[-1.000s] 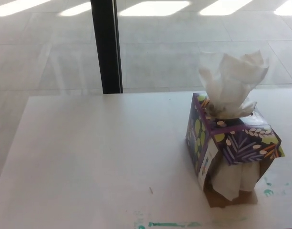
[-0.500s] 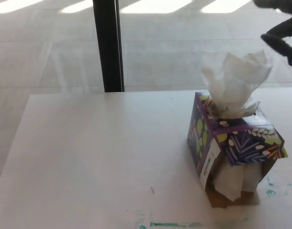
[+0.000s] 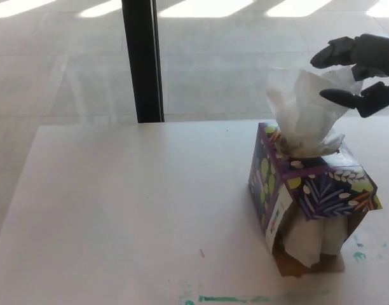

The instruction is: The robot uses its right hand to pull out a tissue from the tissue box kept in the middle of the desk and put it on the right side

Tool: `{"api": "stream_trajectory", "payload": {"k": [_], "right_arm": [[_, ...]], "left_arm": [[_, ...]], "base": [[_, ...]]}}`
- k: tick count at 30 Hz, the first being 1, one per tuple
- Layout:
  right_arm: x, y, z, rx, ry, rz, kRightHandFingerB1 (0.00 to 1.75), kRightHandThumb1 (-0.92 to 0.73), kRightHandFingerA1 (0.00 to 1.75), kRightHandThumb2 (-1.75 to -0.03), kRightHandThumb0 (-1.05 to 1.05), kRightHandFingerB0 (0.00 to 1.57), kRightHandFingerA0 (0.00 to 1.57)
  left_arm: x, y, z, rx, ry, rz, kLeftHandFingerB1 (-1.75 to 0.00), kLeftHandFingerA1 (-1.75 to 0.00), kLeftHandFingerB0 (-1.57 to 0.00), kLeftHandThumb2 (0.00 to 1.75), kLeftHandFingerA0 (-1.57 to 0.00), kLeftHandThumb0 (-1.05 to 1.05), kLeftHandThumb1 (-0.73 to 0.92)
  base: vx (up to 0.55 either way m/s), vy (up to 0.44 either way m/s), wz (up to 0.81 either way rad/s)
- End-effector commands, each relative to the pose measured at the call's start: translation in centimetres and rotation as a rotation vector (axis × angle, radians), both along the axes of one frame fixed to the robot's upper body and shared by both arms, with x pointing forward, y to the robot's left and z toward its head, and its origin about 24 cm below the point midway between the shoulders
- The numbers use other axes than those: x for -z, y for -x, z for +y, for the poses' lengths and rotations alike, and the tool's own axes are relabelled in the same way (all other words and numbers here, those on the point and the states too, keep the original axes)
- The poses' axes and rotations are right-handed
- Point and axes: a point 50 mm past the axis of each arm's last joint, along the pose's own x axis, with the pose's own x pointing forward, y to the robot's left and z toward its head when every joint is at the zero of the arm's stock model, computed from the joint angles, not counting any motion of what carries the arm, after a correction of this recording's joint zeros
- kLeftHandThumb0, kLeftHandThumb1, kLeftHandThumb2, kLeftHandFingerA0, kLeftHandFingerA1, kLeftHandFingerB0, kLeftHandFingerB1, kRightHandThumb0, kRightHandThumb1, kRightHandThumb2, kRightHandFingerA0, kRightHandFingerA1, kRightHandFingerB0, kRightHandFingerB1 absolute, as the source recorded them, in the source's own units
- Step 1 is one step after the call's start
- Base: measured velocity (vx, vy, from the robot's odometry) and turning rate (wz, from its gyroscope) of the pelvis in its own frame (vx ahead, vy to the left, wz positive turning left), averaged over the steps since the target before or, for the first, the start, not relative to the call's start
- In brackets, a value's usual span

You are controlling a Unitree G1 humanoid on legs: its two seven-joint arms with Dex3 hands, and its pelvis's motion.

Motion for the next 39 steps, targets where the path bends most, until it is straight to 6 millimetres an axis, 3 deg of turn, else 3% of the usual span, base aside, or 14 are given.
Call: {"api": "stream_trajectory", "payload": {"k": [1, 2, 4, 12, 13, 21, 24, 25, 26, 29, 31, 34, 36, 39], "right_arm": [[-1.0, -0.4, 0.4, 0.015, 0.059, 0.001, 0.36, -0.64, 0.19, -1.06, -0.90, 0.15, 0.03], [-1.0, -0.4, 0.8, 0.006, 0.071, -0.004, 0.28, -0.82, 0.33, -0.66, -0.89, 0.16, 0.00], [-1.0, -0.4, 1.1, 0.000, 0.079, -0.009, 0.38, -0.63, 0.23, -1.05, -0.87, 0.16, 0.01], [0.8, -0.3, 2.1, -0.052, 0.104, -0.001, 0.40, -0.62, 0.40, -1.03, -0.89, 0.12, 0.05], [0.9, -0.4, 2.0, -0.047, 0.115, 0.010, 0.27, -0.79, 0.36, -0.65, -0.89, 0.16, 0.09], [3.3, -0.4, 1.4, -0.003, 0.239, 0.108, 0.28, -0.80, 0.46, -0.65, -0.88, 0.15, 0.08], [3.8, -0.5, 1.1, 0.013, 0.305, 0.138, 0.36, -0.62, 0.49, -0.99, -0.86, 0.09, 0.05], [4.0, -0.5, 1.1, 0.019, 0.317, 0.144, 0.28, -0.77, 0.47, -0.63, -0.84, 0.15, 0.09], [4.3, -0.4, 1.0, -0.005, 0.385, 0.145, 0.40, -0.58, 0.63, -0.96, -0.85, 0.09, 0.16], [4.7, -0.3, 1.0, -0.023, 0.468, 0.149, 0.28, -0.62, 0.60, -0.60, -0.79, 0.16, 0.17], [4.6, 0.1, 1.4, -0.046, 0.535, 0.178, 0.50, -0.33, 0.56, -0.93, -0.37, 0.00, 0.06], [4.7, 0.5, 1.5, -0.090, 0.580, 0.194, 0.40, -0.43, 0.59, -0.80, -0.67, 0.05, 0.14], [5.0, 0.3, 1.8, -0.096, 0.597, 0.159, 0.31, -0.62, 1.03, -0.58, -0.41, 0.24, 0.41], [4.9, 0.1, 2.6, -0.097, 0.640, 0.036, 0.37, -0.68, 1.01, -0.61, -0.29, 0.50, 0.68]], "left_arm": [[-0.5, 0.1, 0.7, 0.051, -0.070, 0.008, -1.06, -1.12, -0.90, 0.80, -0.89, -1.05, 0.31], [-0.6, 0.1, 0.7, 0.060, -0.074, 0.008, -1.07, -1.13, -0.90, 0.81, -0.88, -1.05, 0.30], [-0.6, 0.0, 0.7, 0.062, -0.075, 0.007, -1.08, -1.13, -0.86, 0.81, -0.89, -1.05, 0.30], [-0.4, 0.1, 0.6, 0.071, -0.067, 0.015, -1.08, -1.11, -0.76, 0.79, -0.87, -1.05, 0.30], [-0.4, -0.1, 0.5, 0.059, -0.055, 0.011, -1.09, -1.12, -0.74, 0.79, -0.86, -1.05, 0.28], [-0.6, -0.3, 0.5, 0.055, -0.023, -0.005, -1.11, -1.14, -0.66, 0.79, -0.80, -1.05, 0.26], [-0.5, -0.4, 0.4, 0.078, -0.032, 0.003, -1.09, -1.14, -0.64, 0.78, -0.77, -1.05, 0.28], [-0.5, -0.4, 0.5, 0.074, -0.025, 0.001, -1.10, -1.14, -0.64, 0.78, -0.77, -1.05, 0.28], [-0.5, -0.3, 0.4, 0.080, -0.029, 0.000, -1.09, -1.14, -0.67, 0.77, -0.79, -1.05, 0.29], [-0.5, -0.3, 0.4, 0.089, -0.031, 0.002, -1.07, -1.15, -0.72, 0.76, -0.82, -1.05, 0.28], [-0.6, -0.3, 0.4, 0.120, -0.040, 0.000, -1.05, -1.15, -0.72, 0.75, -0.78, -1.05, 0.31], [-0.6, -0.2, 0.4, 0.139, -0.048, 0.005, -1.04, -1.14, -0.74, 0.76, -0.79, -1.05, 0.31], [-0.5, -0.1, 0.4, 0.122, -0.036, 0.007, -1.01, -1.12, -0.76, 0.74, -0.81, -1.05, 0.27], [-0.5, -0.1, 0.4, 0.140, -0.032, 0.018, -0.97, -1.09, -0.81, 0.72, -0.81, -1.05, 0.27]], "base": [[0.00, 0.000, 0.00], [0.00, 0.000, 0.00], [0.00, 0.000, 0.00], [0.00, 0.000, 0.00], [0.00, 0.000, 0.00], [0.00, 0.000, 0.00], [0.00, 0.000, 0.00], [0.00, 0.000, 0.00], [0.00, 0.000, 0.00], [0.00, 0.000, 0.00], [0.00, 0.000, 0.00], [0.00, 0.000, 0.00], [0.00, 0.000, 0.00], [0.00, 0.000, 0.00]]}}
